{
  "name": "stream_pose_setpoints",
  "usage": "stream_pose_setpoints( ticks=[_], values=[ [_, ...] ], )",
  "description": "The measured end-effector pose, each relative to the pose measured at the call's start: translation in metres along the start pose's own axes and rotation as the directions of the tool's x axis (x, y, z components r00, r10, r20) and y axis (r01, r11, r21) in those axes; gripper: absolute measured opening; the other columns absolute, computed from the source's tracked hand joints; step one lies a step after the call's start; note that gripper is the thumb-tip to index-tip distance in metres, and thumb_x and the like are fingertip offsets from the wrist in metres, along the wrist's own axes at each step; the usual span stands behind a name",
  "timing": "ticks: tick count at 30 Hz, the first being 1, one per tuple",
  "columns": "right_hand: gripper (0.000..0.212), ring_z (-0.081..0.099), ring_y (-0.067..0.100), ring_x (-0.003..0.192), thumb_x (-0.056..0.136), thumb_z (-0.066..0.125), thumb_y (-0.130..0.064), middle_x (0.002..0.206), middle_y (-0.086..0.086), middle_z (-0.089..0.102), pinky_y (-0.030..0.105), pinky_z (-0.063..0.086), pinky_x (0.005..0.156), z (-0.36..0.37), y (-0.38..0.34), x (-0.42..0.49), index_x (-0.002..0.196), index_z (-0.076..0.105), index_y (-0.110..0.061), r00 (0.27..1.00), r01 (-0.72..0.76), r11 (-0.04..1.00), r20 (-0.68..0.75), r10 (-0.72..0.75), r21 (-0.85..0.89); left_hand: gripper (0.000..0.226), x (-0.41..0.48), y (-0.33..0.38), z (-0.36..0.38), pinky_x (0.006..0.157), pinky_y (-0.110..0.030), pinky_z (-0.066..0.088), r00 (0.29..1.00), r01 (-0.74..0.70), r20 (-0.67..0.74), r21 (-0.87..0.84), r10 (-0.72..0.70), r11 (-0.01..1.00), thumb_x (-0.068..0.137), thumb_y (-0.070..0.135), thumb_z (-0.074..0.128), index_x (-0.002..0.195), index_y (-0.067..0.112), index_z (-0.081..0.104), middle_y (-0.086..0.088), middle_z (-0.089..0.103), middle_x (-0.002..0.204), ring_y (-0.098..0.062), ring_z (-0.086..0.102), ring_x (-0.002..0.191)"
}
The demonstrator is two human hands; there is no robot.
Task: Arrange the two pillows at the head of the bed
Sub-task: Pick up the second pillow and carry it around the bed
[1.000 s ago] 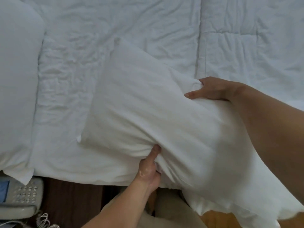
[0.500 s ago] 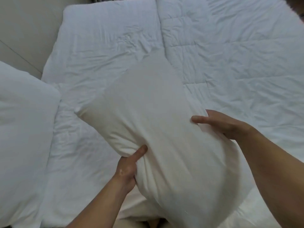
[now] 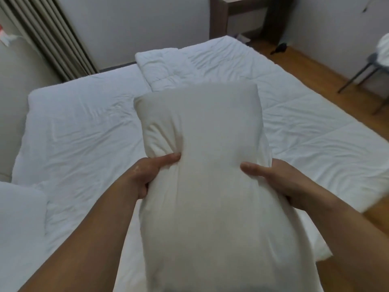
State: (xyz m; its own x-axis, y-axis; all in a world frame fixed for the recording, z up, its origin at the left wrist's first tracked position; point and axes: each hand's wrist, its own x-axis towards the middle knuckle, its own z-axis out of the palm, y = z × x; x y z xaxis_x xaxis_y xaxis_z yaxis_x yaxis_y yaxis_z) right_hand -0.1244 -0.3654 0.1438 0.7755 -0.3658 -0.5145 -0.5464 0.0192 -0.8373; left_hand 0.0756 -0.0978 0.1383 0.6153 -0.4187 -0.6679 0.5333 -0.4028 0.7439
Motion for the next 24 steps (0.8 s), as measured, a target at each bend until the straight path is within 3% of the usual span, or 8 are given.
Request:
stream_pose_setpoints(
  ticks=[4, 8, 12, 16, 19, 21, 24],
  values=[
    [0.076, 0.084, 0.022, 0.095, 0.06, 0.095, -0.06, 0.105, 0.0, 0.086, 0.048, 0.061, 0.101, -0.006, 0.036, -0.062, 0.122, 0.076, -0.02, 0.985, -0.009, 0.989, -0.168, 0.034, 0.146, 0.086, -0.003, 0.001, 0.035, 0.107, -0.052, 0.057, 0.988, -0.015, 0.156, 0.136, -0.007, 0.991, 0.05, 0.056, 0.099, 0.123, 0.014, 0.078, -0.008, 0.086, 0.11, -0.033, 0.08, 0.108],
    [0.082, 0.082, 0.023, 0.102, 0.061, 0.096, -0.054, 0.112, -0.002, 0.085, 0.051, 0.058, 0.104, -0.019, 0.08, -0.105, 0.132, 0.073, -0.021, 0.936, 0.029, 0.968, -0.347, 0.061, 0.249, 0.092, -0.007, -0.019, 0.08, 0.105, -0.049, 0.059, 0.961, -0.071, 0.276, 0.208, 0.011, 0.975, 0.049, 0.062, 0.099, 0.125, 0.014, 0.076, -0.006, 0.085, 0.113, -0.03, 0.08, 0.108],
    [0.075, 0.082, 0.021, 0.103, 0.063, 0.093, -0.039, 0.114, -0.002, 0.085, 0.046, 0.061, 0.097, -0.029, 0.118, -0.146, 0.132, 0.072, -0.019, 0.869, 0.084, 0.945, -0.488, 0.085, 0.315, 0.073, -0.018, -0.044, 0.12, 0.099, -0.045, 0.06, 0.904, -0.156, 0.423, 0.188, 0.064, 0.97, 0.065, 0.048, 0.091, 0.129, 0.018, 0.074, -0.005, 0.084, 0.117, -0.025, 0.081, 0.106],
    [0.072, 0.081, 0.008, 0.093, 0.059, 0.099, -0.044, 0.112, -0.008, 0.084, 0.031, 0.059, 0.08, -0.042, 0.147, -0.187, 0.124, 0.07, -0.032, 0.821, 0.081, 0.947, -0.559, 0.115, 0.312, 0.106, -0.031, -0.072, 0.151, 0.108, -0.052, 0.056, 0.84, -0.236, 0.533, 0.184, 0.105, 0.954, 0.045, 0.061, 0.099, 0.137, 0.021, 0.068, -0.003, 0.082, 0.125, -0.025, 0.078, 0.116],
    [0.062, 0.073, 0.008, 0.092, 0.058, 0.092, -0.046, 0.108, -0.015, 0.075, 0.023, 0.052, 0.07, -0.058, 0.162, -0.212, 0.112, 0.062, -0.041, 0.785, 0.075, 0.943, -0.603, 0.145, 0.325, 0.115, -0.037, -0.082, 0.18, 0.11, -0.052, 0.054, 0.793, -0.311, 0.591, 0.179, 0.151, 0.933, 0.041, 0.061, 0.1, 0.142, 0.02, 0.063, -0.003, 0.079, 0.131, -0.025, 0.075, 0.121],
    [0.072, 0.069, 0.006, 0.094, 0.058, 0.098, -0.054, 0.11, -0.015, 0.073, 0.022, 0.05, 0.068, -0.072, 0.177, -0.225, 0.118, 0.062, -0.038, 0.76, 0.08, 0.939, -0.63, 0.16, 0.335, 0.114, -0.04, -0.086, 0.204, 0.111, -0.053, 0.053, 0.766, -0.363, 0.619, 0.192, 0.175, 0.912, 0.043, 0.061, 0.1, 0.143, 0.022, 0.061, -0.003, 0.078, 0.133, -0.025, 0.074, 0.123],
    [0.107, 0.068, 0.007, 0.099, 0.049, 0.099, -0.063, 0.117, -0.011, 0.072, 0.023, 0.05, 0.07, -0.096, 0.206, -0.24, 0.141, 0.059, -0.026, 0.72, 0.076, 0.937, -0.669, 0.185, 0.341, 0.111, -0.044, -0.091, 0.246, 0.111, -0.055, 0.053, 0.747, -0.405, 0.638, 0.214, 0.187, 0.889, 0.045, 0.061, 0.1, 0.143, 0.024, 0.061, -0.002, 0.078, 0.132, -0.024, 0.075, 0.122]
  ],
)
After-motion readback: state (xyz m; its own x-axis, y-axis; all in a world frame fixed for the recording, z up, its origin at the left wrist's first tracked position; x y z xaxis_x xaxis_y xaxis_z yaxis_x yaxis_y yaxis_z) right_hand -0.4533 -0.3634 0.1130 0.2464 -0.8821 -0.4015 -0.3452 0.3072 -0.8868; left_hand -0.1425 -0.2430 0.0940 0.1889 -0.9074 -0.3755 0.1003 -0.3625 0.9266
